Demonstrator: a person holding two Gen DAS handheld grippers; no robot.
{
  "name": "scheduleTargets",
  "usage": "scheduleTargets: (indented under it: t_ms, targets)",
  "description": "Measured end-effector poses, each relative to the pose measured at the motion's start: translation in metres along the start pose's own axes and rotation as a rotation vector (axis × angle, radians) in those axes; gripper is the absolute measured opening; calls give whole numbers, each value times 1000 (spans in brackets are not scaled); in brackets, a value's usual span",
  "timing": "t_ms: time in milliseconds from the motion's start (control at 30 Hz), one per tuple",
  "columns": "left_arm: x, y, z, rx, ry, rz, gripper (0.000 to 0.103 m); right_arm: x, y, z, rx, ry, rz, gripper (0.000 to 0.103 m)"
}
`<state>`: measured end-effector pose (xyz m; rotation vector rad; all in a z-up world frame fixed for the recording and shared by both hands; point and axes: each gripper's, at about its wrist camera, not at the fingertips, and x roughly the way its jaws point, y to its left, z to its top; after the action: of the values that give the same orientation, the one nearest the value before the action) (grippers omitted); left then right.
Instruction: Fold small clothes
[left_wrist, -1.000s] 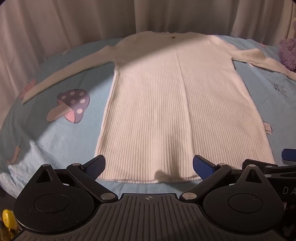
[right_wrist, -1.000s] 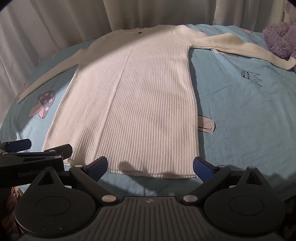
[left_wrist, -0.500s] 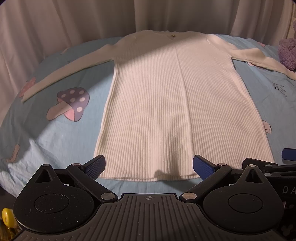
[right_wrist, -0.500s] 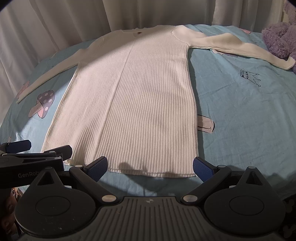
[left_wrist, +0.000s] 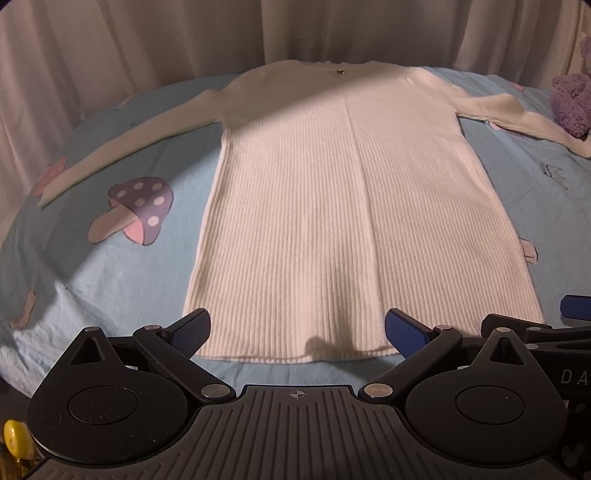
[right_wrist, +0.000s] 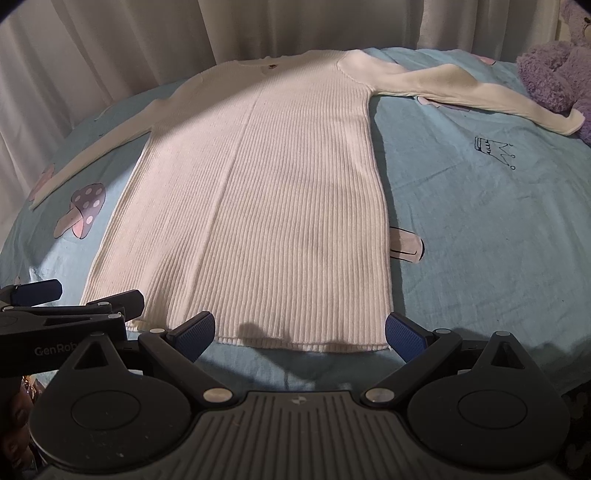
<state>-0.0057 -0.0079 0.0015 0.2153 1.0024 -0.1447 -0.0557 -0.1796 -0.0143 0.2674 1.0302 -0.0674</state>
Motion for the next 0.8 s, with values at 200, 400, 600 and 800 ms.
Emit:
scheduleTargets:
  t_ms: [200,400,600,800]
  targets:
    - [0,0,1,-1,2,-2,103,0,1,0,2,-2,-1,99]
    - [1,0,1,-2,4,-4,103,0,2,0,0,2,-1,99]
    - [1,2,0,-2,5,-6,103,0,2,0,-1,2,-1,99]
    - [1,2,0,-2,5,-8,103,0,2,0,-1,2,-1,99]
